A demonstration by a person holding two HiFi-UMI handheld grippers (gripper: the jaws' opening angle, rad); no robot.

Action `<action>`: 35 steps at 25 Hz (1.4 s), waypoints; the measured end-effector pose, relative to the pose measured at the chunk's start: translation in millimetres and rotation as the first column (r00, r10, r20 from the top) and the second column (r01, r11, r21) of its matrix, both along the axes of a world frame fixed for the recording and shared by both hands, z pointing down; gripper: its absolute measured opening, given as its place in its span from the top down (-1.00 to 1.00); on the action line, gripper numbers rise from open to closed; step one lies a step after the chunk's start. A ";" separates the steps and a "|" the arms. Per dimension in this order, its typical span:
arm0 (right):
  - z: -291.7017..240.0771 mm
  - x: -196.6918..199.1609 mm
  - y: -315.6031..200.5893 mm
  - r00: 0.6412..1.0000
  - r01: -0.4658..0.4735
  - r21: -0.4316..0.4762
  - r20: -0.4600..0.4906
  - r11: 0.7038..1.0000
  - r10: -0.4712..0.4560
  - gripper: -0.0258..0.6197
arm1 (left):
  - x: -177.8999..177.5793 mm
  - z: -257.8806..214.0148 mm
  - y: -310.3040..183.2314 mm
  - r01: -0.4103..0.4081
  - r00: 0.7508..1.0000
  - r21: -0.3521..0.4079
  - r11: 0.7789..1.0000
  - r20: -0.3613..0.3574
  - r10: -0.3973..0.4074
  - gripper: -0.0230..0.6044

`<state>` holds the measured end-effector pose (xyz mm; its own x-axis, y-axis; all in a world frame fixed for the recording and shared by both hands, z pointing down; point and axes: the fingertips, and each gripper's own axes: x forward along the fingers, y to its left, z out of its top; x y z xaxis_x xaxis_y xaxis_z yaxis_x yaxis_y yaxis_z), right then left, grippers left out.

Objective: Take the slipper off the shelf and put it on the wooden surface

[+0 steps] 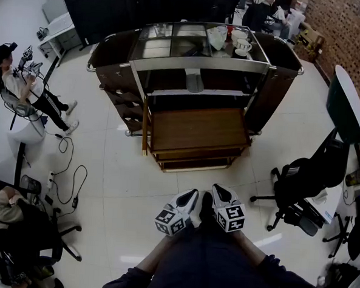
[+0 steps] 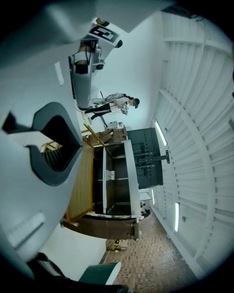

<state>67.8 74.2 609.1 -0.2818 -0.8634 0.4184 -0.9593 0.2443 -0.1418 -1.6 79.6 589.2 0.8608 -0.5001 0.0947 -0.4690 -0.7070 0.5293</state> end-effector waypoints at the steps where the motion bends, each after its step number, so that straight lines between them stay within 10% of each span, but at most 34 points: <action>1: 0.4 2.5 -6.4 1.000 -0.001 0.002 0.000 1.000 0.001 0.92 | -0.6 0.7 -3.5 0.004 1.000 -0.001 1.000 0.000 -0.004 0.87; 11: 16.1 39.5 -134.3 0.996 0.071 -0.009 -0.057 0.997 -0.071 0.63 | -7.3 25.0 -60.6 0.081 0.996 -0.056 0.995 0.031 -0.079 0.87; 22: 46.1 85.3 -409.7 0.970 0.198 -0.010 -0.145 0.980 -0.197 0.59 | 13.7 20.5 -177.5 0.209 0.977 -0.109 0.972 0.057 -0.204 0.87; 35: 118.9 107.0 -662.3 0.975 0.116 -0.141 -0.173 0.983 -0.140 0.59 | 1.0 29.4 -250.4 0.416 0.908 -0.179 0.891 0.134 -0.397 0.87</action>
<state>174.8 -588.1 728.0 -0.2953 -0.7605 0.5784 -0.9339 0.3574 -0.0069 -0.7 -170.8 618.6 0.5689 -0.7668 0.2972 -0.7455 -0.3283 0.5800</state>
